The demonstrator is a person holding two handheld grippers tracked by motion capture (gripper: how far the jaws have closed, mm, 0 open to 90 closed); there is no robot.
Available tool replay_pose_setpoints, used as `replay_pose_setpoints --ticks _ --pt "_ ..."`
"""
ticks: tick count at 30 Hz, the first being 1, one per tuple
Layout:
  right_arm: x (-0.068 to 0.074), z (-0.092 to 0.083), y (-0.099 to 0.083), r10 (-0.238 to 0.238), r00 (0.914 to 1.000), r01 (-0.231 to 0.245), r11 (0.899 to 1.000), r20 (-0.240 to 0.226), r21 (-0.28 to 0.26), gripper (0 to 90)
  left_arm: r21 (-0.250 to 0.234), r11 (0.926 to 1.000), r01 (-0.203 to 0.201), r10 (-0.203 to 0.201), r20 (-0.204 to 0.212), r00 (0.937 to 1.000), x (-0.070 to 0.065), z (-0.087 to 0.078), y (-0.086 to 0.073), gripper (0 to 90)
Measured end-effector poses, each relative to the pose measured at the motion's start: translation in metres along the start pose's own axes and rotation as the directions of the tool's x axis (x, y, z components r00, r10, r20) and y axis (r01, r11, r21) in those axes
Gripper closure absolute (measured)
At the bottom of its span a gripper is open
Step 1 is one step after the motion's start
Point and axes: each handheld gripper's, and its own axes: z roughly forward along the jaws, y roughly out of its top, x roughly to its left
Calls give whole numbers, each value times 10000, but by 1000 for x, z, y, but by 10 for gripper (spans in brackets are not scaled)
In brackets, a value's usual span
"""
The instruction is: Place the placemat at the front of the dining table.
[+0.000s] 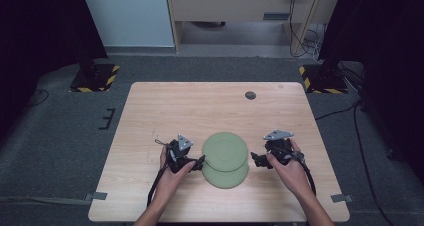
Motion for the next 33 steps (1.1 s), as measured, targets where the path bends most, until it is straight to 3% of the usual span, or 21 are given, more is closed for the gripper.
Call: replay_pose_setpoints --ticks 8,15,19,26,33 --pt "-5 5 27 -117 9999 118 9999 -70 108 62 167 9995 -261 260 73 9996 1 2 5 19" --pt "-6 18 45 -182 9994 184 9998 -279 69 72 164 9997 -178 175 197 9997 2 5 5 19" --pt "-5 27 52 -49 9988 58 9998 -489 182 74 157 9997 -206 202 274 9994 4 5 6 20" --pt "1 46 67 -222 9965 276 9975 -810 655 73 310 9992 -270 258 377 9990 5 4 3 19" --pt "4 57 82 -323 9938 395 9970 -1065 660 78 432 9982 -411 395 359 9986 6 6 3 20"
